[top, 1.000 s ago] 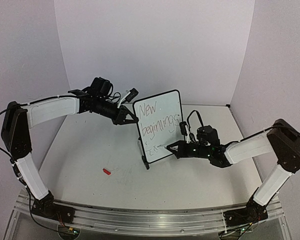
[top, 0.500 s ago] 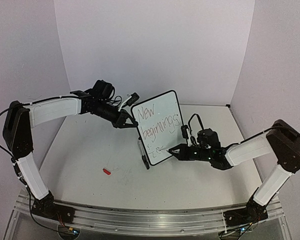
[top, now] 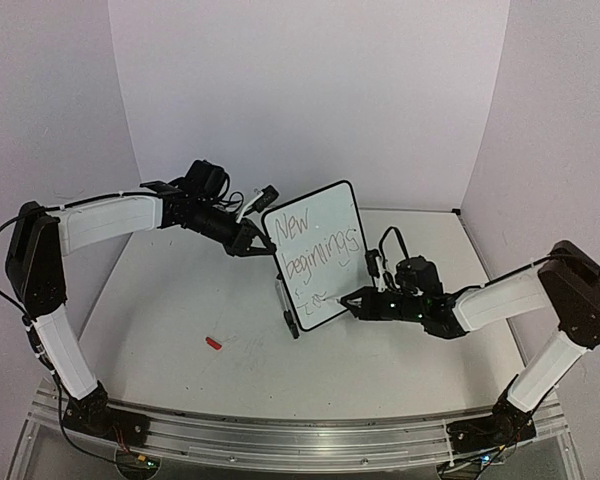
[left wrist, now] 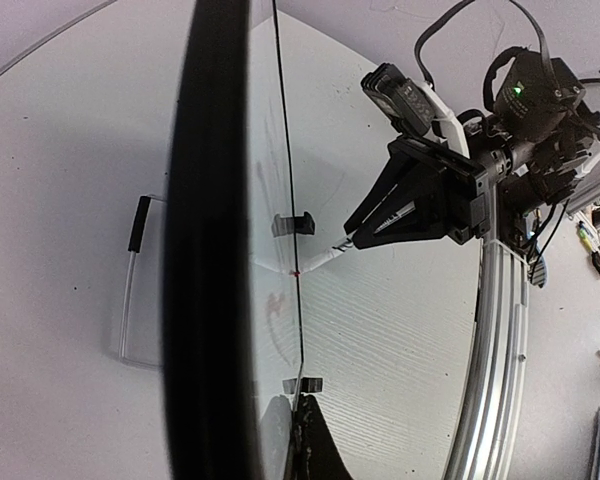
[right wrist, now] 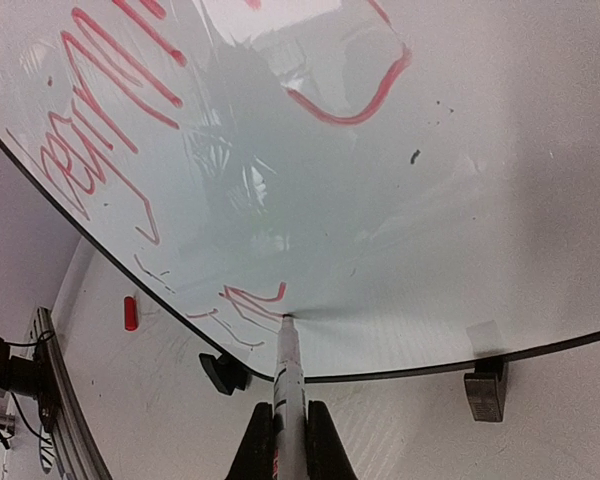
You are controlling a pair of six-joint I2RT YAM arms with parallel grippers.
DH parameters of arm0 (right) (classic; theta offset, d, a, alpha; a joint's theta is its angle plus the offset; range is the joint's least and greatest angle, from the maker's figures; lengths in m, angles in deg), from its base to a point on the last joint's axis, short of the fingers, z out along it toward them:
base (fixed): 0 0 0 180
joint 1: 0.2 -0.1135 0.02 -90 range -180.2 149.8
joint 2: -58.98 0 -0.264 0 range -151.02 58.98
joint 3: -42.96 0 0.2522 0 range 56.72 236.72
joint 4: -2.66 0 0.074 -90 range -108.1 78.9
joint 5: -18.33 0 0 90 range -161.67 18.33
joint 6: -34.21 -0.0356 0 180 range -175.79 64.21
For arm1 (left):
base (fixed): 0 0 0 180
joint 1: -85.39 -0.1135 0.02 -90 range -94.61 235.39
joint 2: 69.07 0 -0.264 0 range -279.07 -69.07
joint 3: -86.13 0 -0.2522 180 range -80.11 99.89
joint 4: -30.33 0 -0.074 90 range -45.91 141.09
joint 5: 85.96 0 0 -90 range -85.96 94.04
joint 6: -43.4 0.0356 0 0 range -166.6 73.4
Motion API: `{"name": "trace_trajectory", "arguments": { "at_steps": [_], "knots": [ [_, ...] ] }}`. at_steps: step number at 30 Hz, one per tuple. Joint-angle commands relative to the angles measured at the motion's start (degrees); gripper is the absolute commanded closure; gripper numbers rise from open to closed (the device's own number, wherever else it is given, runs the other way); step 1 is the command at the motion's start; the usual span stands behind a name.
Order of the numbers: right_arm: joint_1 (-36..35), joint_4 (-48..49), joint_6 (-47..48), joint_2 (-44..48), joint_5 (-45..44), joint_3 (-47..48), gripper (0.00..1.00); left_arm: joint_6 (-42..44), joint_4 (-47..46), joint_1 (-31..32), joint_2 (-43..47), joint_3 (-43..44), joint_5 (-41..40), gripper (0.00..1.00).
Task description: Write a sentence on the whiteboard
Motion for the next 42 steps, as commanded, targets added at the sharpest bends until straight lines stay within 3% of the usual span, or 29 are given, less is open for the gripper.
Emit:
{"name": "trace_trajectory", "arguments": {
  "at_steps": [1, 21, 42],
  "knots": [
    [0.8, -1.0, 0.9, 2.3, -3.2, 0.8, 1.0, 1.7, 2.7, 0.7, -0.3, -0.4, -0.5, 1.0],
    [1.4, -1.3, 2.2, 4.7, -3.0, 5.5, 1.0, 1.7, 2.8, 0.7, -0.2, -0.4, -0.4, 1.0],
    [1.5, -0.1, 0.1, 3.5, -4.2, -0.9, 1.0, 1.7, 2.7, 0.7, -0.3, -0.4, -0.5, 1.0]
  ]
}}
